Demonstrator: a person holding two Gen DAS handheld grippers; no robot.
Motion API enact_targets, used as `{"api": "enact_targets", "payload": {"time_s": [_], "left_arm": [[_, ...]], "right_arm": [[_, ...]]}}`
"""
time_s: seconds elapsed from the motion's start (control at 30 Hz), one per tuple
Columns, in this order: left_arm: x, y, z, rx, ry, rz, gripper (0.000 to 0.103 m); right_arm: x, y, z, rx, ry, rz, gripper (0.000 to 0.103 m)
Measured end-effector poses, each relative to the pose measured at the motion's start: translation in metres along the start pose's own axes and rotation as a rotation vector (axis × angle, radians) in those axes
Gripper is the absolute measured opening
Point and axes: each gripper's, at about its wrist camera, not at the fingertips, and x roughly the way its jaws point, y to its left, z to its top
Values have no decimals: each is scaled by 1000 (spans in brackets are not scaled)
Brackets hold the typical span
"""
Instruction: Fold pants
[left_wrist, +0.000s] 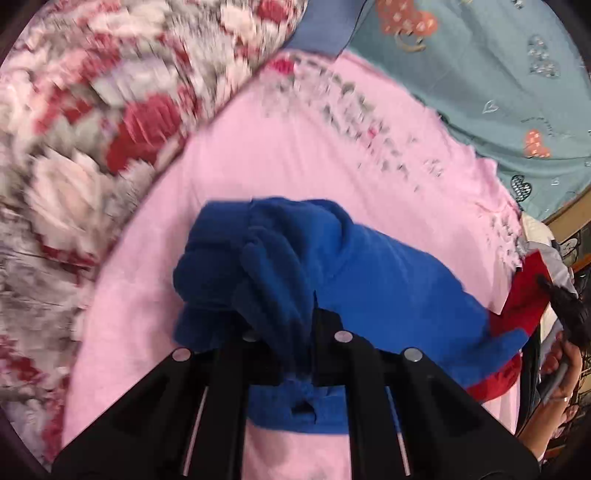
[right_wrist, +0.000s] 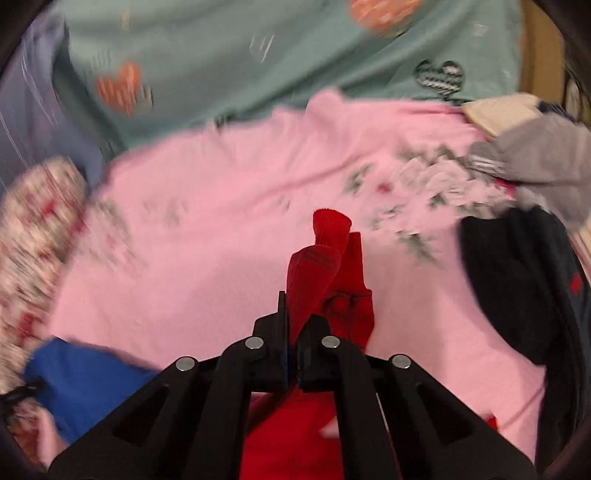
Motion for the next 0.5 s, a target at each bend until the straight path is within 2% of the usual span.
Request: {"api": "enact_targets", "payload": {"time_s": [0.07,0.13,0.2,0.27,0.33,0.4,0.43,0.47,0.5], "left_arm": [[-18,3,-4,16,-20,-7,8],[-18,5,-14,31,12,-24,9],[-3,1,-28,65,81,-9,9],[23,-3,-45,125,135,65,10],[43,-1,-56,130,173,113,12],[39,-3,-56,152,145,128,15],[32,-4,-54,158,125,143,21],[27,-3,-54,159,115,154,25],[18,-2,-52,166,95,167,29]], "right_arm": [[-55,-30,-18,62,-41,78,3],[-88,-55,-50,88,-44,97,3],[-93,-80,-82,144,13,86,3],[-78,-106,-120,195,88,55,4],[-53,-123,-153,250,188,29,6],[-55,-126,-161,272,151,69,14],[-57,-122,-157,251,164,63,17],[-61,-117,-151,220,172,46,25],[-65,-115,-147,198,169,19,40]]}}
